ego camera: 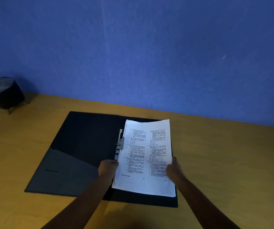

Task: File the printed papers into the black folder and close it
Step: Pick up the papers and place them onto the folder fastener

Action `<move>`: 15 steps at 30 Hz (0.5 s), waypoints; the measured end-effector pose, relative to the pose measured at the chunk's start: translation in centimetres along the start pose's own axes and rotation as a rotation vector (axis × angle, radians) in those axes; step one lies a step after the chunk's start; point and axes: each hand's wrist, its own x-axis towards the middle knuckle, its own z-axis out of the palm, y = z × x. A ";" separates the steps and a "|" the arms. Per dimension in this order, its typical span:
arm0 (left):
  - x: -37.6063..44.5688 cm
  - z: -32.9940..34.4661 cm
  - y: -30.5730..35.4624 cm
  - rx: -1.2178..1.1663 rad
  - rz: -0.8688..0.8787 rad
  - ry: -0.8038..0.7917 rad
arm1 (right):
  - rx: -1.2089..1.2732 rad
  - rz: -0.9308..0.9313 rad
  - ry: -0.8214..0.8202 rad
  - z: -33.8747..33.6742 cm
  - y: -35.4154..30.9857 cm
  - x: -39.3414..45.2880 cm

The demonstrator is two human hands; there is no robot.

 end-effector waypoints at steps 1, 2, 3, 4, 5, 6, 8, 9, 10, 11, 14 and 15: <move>0.1 -0.1 0.0 0.000 0.002 0.009 | -0.004 0.001 -0.006 0.1 -0.1 0.0; 0.2 -0.3 -0.1 -0.003 0.001 0.015 | -0.006 -0.001 -0.011 0.1 -0.2 0.0; 0.3 -0.3 -0.1 -0.005 0.005 0.017 | -0.012 -0.004 -0.015 0.1 -0.2 0.0; 0.4 -0.4 -0.2 -0.004 0.015 0.014 | -0.017 -0.007 -0.017 0.2 -0.2 0.1; 0.4 -0.5 -0.3 0.005 0.034 0.009 | -0.019 -0.009 -0.017 0.3 -0.2 0.1; 0.3 -0.6 -0.4 0.029 0.066 0.006 | -0.019 -0.009 -0.013 0.3 -0.2 0.2; -0.1 -0.9 -0.5 0.125 0.160 0.025 | -0.021 -0.007 0.003 0.3 -0.4 0.0; -0.3 -1.1 -0.5 0.176 0.206 0.048 | -0.037 -0.008 0.018 0.3 -0.5 -0.2; -0.6 -1.3 -0.5 0.220 0.249 0.073 | -0.072 -0.010 0.040 0.2 -0.5 -0.3; -0.7 -1.5 -0.5 0.260 0.292 0.097 | -0.117 -0.014 0.064 0.2 -0.4 -0.4; -0.9 -1.7 -0.8 0.341 0.402 0.119 | -0.185 -0.048 0.129 0.4 0.1 -0.5; -0.9 -1.7 -1.0 0.353 0.425 0.116 | -0.210 -0.060 0.141 0.4 0.1 -0.6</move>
